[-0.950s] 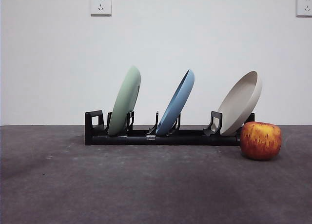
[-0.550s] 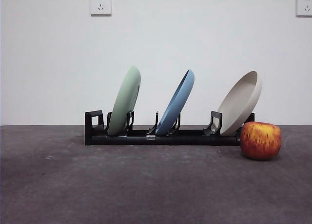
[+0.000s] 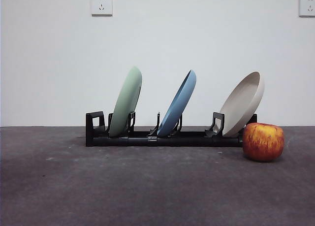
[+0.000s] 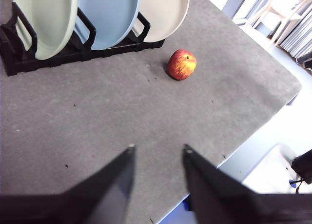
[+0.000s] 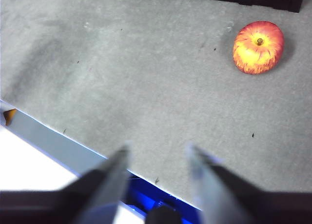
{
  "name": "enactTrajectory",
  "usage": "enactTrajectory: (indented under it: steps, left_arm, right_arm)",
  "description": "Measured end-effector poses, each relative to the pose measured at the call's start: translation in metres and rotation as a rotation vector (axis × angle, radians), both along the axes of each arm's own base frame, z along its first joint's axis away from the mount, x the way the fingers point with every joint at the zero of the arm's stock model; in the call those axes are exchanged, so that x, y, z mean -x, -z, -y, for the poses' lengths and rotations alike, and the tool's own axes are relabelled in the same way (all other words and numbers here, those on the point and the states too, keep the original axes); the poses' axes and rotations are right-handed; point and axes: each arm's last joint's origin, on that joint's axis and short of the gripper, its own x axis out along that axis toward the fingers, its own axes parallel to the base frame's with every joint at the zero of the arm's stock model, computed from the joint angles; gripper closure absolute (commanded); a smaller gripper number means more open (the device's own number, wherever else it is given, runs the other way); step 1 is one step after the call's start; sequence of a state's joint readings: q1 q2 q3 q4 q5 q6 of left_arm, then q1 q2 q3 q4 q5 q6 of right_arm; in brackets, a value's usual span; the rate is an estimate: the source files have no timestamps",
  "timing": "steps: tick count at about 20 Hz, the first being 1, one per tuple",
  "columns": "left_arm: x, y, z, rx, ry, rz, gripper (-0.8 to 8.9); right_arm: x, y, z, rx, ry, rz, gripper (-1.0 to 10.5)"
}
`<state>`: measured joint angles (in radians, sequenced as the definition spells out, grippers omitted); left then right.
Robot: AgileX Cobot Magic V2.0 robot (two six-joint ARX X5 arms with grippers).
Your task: Take the green plate from the plate rack,put the plate on the table,take the apple from the table,put the apple in the plate
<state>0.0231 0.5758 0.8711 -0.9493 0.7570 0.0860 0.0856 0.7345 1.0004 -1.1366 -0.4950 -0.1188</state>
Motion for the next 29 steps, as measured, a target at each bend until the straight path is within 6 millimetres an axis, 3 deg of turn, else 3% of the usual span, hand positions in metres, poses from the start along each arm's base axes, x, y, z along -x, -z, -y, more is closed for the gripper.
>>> enactTrajectory:
  steps: [5,12,15,20,29]
  left_arm:
    - [-0.003,0.0,0.0,0.0,0.001,-0.014,2.39]
    - [-0.027,-0.024,0.003,-0.003,0.028,0.018,2.48]
    - [-0.054,-0.039,0.009,-0.013,0.037,0.068,2.47]
    - [-0.119,-0.051,0.034,-0.017,0.043,0.091,2.48]
    - [-0.239,-0.031,0.097,-0.106,0.009,0.052,2.49]
  right_arm:
    - [0.0,0.0,0.0,-0.005,0.006,-0.004,2.5]
    - [0.0,0.0,0.0,-0.008,0.01,-0.008,2.5]
    - [0.0,0.0,0.0,-0.008,0.01,-0.008,2.6]
    - [0.0,0.0,0.0,-0.008,0.01,-0.008,2.6]
    - [-0.002,0.001,0.0,-0.007,0.01,-0.015,2.6]
